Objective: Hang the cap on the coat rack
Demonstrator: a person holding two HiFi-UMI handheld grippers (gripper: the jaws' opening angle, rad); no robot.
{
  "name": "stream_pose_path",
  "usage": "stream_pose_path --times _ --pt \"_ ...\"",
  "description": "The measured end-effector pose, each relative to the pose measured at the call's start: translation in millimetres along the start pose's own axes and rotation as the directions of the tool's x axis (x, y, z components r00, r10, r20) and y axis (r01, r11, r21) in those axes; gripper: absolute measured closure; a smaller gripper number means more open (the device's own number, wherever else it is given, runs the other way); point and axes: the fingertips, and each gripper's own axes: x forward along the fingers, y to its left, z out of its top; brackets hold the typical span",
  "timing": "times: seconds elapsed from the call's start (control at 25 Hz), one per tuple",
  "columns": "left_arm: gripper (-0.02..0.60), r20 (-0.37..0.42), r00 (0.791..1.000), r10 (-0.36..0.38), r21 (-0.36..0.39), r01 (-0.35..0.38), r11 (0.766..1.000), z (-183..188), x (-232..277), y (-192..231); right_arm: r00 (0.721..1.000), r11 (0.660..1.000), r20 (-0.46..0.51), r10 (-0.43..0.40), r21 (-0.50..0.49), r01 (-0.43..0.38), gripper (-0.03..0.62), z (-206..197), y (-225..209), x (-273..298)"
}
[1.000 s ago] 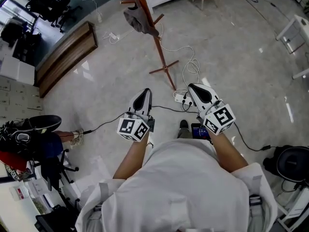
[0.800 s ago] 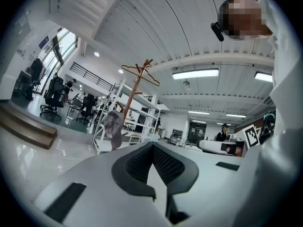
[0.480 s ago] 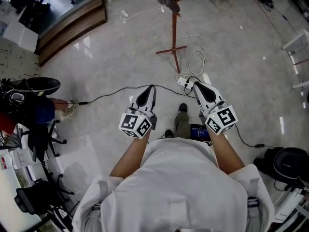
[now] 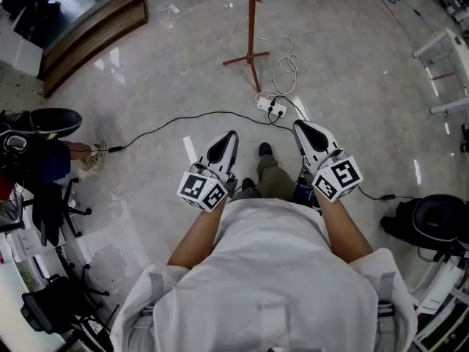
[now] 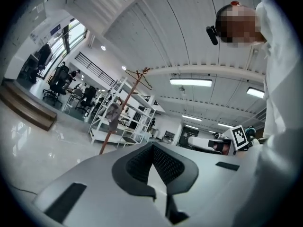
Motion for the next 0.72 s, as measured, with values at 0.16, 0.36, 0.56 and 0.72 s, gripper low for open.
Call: stream_pose_path --times 0.16,0.36,0.56,0.72 --pt "0.572 -0.022 1.0 0.0 0.005 0.0 1.0 -13 4 -19 1.0 1.0 0.0 -0.017 -0.008 0.017 0.566 -1 -4 -32" --pt "0.571 -0.031 0.999 0.044 0.047 -0.042 0.998 -9 13 -30 0.999 0.999 0.015 -0.042 0.035 0.041 0.566 1 -25 -50" --pt "0.571 -0.006 0.989 0.15 0.08 -0.149 0.986 8 12 -20 0.998 0.999 0.054 0.013 0.035 -0.015 0.566 21 -30 -44" --pt "0.571 -0.014 0.991 0.13 0.092 -0.128 0.987 8 41 -39 0.997 0.999 0.07 0.031 0.01 -0.032 0.568 37 -52 -56"
